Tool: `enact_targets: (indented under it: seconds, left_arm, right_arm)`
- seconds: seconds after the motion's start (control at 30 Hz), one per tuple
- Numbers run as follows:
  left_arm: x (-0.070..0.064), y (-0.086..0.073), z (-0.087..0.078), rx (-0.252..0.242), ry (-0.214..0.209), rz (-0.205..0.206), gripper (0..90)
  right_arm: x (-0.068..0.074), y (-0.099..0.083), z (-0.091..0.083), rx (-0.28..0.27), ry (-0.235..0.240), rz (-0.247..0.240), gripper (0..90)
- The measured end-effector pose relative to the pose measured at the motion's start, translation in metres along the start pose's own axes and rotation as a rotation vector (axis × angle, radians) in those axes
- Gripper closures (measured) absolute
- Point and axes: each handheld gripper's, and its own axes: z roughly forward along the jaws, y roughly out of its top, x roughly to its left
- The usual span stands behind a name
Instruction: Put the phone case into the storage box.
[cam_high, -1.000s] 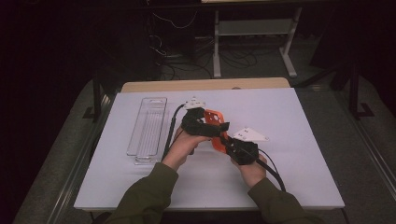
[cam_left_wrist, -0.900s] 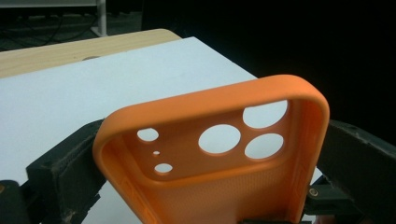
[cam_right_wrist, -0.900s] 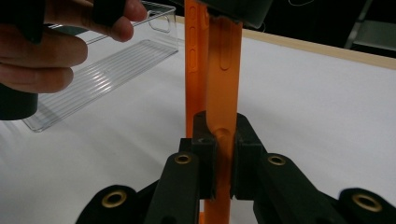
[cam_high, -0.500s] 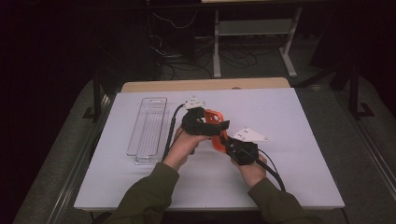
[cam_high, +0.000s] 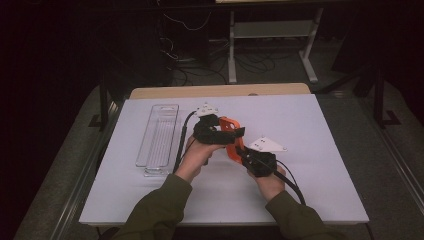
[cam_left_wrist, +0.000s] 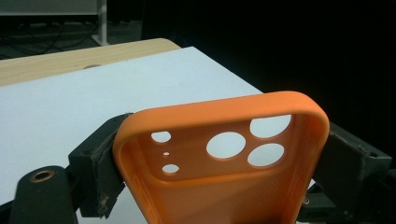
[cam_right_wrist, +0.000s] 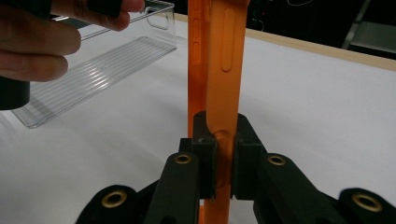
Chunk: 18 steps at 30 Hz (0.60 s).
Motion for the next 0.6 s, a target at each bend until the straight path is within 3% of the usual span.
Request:
enact_targets:
  seconds: [0.2,0.4,0.53,0.6]
  left_arm:
    - [0.0008,-0.0007,-0.0004,-0.003,-0.004,-0.019,14.5]
    - [0.0006,-0.0008,-0.0005,-0.004,-0.006,-0.006,15.1]
    - [-0.0011,-0.0005,-0.0011,-0.01,0.006,0.003,15.5]
    - [0.0004,-0.0001,-0.002,-0.013,0.008,0.004,15.6]
  right_arm:
    - [0.0006,-0.0001,-0.0002,0.006,0.003,0.003,80.8]
    - [-0.0009,0.0001,0.0008,0.005,0.006,-0.015,79.7]
    - [-0.0019,0.0008,0.0003,0.013,0.022,-0.019,75.9]
    - [-0.0029,0.0019,-0.0001,0.01,0.034,-0.02,69.2]
